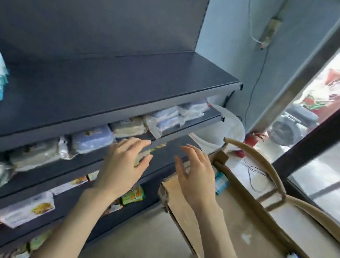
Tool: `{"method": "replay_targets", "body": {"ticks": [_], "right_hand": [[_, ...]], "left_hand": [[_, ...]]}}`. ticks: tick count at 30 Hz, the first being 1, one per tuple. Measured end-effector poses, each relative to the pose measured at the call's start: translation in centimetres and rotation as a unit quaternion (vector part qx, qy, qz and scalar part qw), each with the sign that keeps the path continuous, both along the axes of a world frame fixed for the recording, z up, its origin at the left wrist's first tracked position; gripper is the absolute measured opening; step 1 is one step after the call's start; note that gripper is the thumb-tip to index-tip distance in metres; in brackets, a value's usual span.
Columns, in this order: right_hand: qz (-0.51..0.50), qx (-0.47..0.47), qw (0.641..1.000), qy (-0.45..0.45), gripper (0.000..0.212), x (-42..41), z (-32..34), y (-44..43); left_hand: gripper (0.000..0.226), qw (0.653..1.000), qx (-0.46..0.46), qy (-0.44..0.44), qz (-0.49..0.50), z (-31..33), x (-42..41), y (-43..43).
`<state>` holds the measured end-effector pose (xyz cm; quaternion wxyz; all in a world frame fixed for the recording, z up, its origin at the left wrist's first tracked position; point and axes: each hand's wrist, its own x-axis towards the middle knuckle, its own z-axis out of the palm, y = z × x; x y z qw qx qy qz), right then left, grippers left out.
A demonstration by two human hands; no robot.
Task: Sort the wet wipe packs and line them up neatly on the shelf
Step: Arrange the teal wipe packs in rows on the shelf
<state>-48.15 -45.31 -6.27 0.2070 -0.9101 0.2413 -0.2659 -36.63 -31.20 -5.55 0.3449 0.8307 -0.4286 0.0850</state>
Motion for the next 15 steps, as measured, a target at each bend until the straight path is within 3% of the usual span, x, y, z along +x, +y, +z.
{"method": "replay_targets", "body": {"ticks": [7,15], "right_hand": [[-0.110,0.062,0.987,0.103,0.030,-11.1,-6.1,-4.8],[-0.197,0.133,0.961,0.144,0.029,-15.2,-10.9,-9.2]], "left_hand": [[0.033,0.987,0.101,0.076,-0.101,-7.1,-8.6,-7.7],[0.037,0.952,0.197,0.119,-0.200,-11.2,-10.8,-14.4]]}}
